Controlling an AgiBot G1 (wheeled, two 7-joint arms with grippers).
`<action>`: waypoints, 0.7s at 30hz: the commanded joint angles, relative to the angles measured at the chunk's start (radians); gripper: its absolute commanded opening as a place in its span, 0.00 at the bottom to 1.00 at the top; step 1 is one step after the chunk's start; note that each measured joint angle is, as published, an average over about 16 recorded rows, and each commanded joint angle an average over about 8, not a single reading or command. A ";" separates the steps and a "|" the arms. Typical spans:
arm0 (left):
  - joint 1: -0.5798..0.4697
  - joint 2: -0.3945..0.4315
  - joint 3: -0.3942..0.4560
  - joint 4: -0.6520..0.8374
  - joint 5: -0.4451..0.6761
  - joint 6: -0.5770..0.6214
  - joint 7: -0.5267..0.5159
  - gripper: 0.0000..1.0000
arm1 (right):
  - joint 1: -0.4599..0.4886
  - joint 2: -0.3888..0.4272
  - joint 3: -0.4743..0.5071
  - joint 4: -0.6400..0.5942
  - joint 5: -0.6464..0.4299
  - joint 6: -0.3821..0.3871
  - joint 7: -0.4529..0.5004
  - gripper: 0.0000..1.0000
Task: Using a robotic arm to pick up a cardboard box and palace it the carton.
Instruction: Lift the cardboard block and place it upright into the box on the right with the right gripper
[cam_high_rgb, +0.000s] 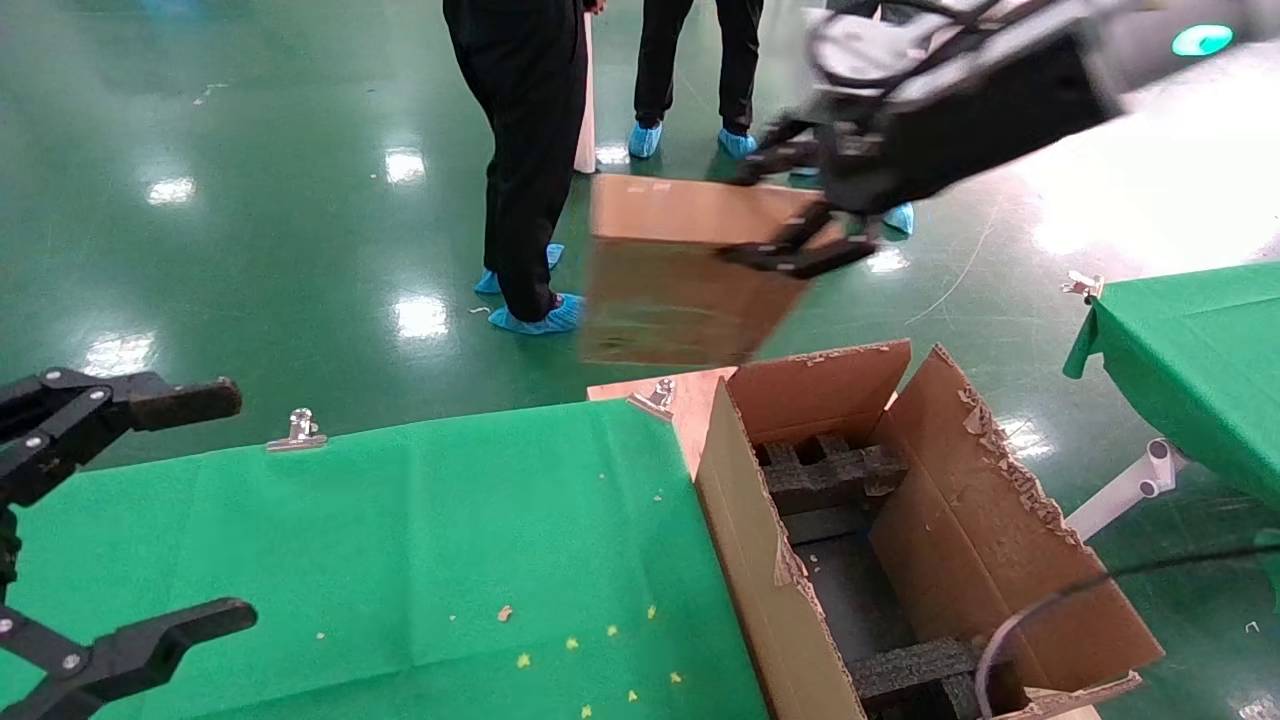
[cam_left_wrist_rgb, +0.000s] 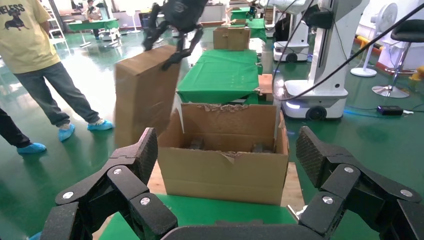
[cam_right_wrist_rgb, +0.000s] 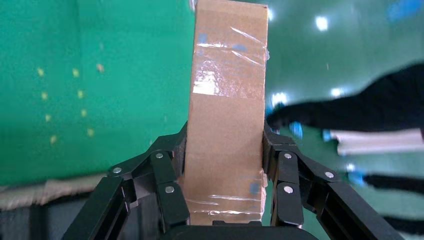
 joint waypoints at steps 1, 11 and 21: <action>0.000 0.000 0.000 0.000 0.000 0.000 0.000 1.00 | 0.019 0.030 -0.028 0.011 -0.003 -0.001 0.003 0.00; 0.000 0.000 0.000 0.000 0.000 0.000 0.000 1.00 | 0.123 0.189 -0.229 0.125 0.013 -0.005 0.093 0.00; 0.000 0.000 0.000 0.000 0.000 0.000 0.000 1.00 | 0.183 0.314 -0.439 0.178 0.053 0.011 0.215 0.00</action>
